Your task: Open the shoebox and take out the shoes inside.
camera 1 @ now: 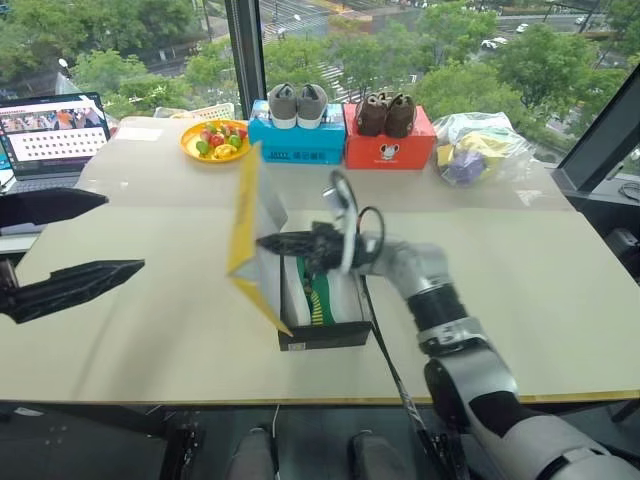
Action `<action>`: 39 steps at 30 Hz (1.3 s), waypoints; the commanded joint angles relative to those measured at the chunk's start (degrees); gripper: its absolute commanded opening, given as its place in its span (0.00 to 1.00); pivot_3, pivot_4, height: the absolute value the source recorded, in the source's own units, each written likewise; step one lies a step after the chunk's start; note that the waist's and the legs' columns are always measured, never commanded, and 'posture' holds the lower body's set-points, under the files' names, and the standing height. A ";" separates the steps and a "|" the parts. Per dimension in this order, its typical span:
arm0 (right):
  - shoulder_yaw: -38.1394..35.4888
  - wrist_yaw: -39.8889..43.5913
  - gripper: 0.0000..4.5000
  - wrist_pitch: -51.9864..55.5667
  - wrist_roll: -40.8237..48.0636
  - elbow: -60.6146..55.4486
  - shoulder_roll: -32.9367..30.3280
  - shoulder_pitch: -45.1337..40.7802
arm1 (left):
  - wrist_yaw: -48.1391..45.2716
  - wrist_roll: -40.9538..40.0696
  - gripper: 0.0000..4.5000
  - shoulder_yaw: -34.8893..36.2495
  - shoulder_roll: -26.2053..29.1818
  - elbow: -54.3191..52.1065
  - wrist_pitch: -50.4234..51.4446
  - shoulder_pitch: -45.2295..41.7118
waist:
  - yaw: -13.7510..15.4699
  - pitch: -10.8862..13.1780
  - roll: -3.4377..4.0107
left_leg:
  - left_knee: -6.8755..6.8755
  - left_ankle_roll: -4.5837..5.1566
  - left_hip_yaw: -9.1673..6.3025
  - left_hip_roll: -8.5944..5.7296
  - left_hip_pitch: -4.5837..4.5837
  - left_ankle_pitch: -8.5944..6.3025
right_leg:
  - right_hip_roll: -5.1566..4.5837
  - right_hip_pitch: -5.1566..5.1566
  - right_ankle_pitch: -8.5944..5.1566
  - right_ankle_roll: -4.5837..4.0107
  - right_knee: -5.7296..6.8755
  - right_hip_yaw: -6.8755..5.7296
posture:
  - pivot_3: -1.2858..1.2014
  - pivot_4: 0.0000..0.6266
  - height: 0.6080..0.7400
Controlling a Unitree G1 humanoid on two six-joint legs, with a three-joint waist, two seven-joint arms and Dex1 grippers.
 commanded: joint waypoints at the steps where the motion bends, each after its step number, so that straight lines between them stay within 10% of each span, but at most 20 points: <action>1: 0.93 -2.48 0.00 -7.80 -4.75 4.08 1.76 -2.04 | 1.55 -1.91 1.00 1.69 1.83 -0.67 0.44 -0.68 | 0.15 0.00 0.00 | -0.03 -0.03 0.00 -0.01 -0.01 0.01 | 0.00 -0.04 0.00 0.00 0.01 0.00 | 0.52 0.24 1.00; 7: -3.36 -4.88 0.00 -8.82 -5.02 5.68 -0.81 -3.01 | 2.13 -2.96 1.00 -1.69 2.11 0.12 -1.68 -0.63 | 0.31 -0.03 -0.05 | -0.06 -0.15 0.00 0.01 0.01 0.01 | -0.02 -0.26 0.06 -0.09 0.01 -0.06 | 0.52 0.24 1.00; 14: -0.31 -0.29 0.00 2.14 -5.24 -19.74 -20.00 1.60 | -1.45 3.55 1.00 -17.47 2.27 7.28 -14.17 -2.88 | 1.13 -0.01 -0.03 | -0.22 -0.17 0.05 -0.05 -0.18 0.03 | -0.08 -0.32 0.05 -0.09 -0.01 -0.03 | 0.52 0.24 1.00; 28: 2.97 -0.20 0.99 7.30 -6.59 -40.97 -36.65 10.01 | -6.85 13.15 1.00 -45.03 -1.17 21.42 -30.77 -20.98 | 0.90 -0.02 -0.05 | -0.26 0.24 0.06 0.10 -0.18 0.34 | 0.18 -0.41 0.03 -0.26 0.04 0.09 | 0.52 0.24 1.00; 39: 12.07 -2.28 0.99 -0.15 -16.77 -36.09 -36.46 8.95 | -9.55 17.49 1.00 -49.62 -2.48 25.39 -33.59 -26.01 | 1.21 -0.02 -0.05 | -0.17 0.28 0.06 0.10 -0.25 0.37 | 0.19 -0.43 0.03 -0.24 0.07 0.09 | 0.52 0.24 1.00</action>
